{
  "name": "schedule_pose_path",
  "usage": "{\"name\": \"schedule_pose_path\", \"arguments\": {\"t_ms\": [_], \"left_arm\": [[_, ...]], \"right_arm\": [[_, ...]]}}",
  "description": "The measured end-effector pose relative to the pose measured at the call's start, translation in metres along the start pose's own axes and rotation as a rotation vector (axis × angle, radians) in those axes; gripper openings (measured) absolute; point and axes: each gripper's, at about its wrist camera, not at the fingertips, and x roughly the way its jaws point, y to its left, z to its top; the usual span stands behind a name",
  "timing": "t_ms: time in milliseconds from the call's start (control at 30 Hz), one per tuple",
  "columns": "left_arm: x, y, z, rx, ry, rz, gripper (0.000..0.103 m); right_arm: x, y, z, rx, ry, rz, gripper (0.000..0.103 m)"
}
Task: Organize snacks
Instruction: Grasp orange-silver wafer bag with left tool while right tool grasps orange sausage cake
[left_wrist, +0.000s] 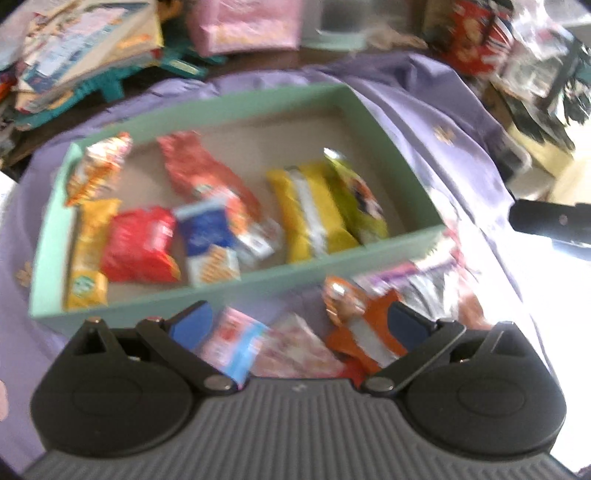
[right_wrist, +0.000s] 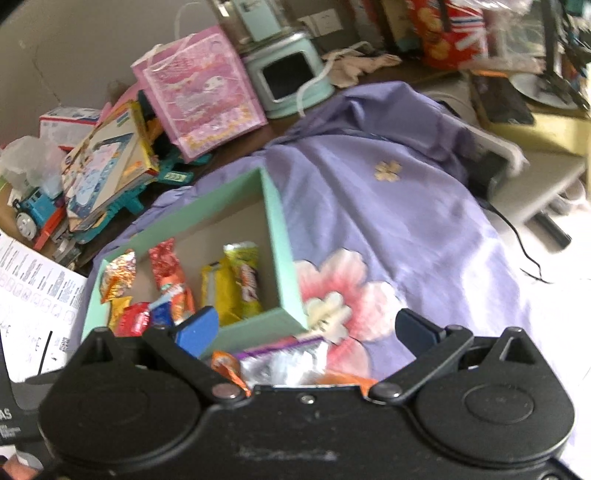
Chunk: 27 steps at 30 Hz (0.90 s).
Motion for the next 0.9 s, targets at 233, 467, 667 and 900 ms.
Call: {"name": "schedule_pose_path", "arguments": {"t_ms": [233,467,667,900], "left_arm": [[0.021,-0.047,-0.019,0.048,0.042,-0.005,0.103],[0.031,-0.058,-0.03,0.102,0.01,0.048,0.103],[0.031,-0.047,-0.036,0.113,0.014,0.052,0.103],[0.037,-0.02,-0.063,0.119,0.058,0.079,0.103]], "right_arm": [[0.01,-0.034,-0.023,0.068,0.053,0.005,0.103],[0.04,-0.043,-0.039,0.082,0.103,0.033,0.103],[0.045,-0.042,-0.061,0.097,0.163,0.078,0.102],[0.031,-0.029,-0.091,0.109,0.19,0.102,0.1]]}}
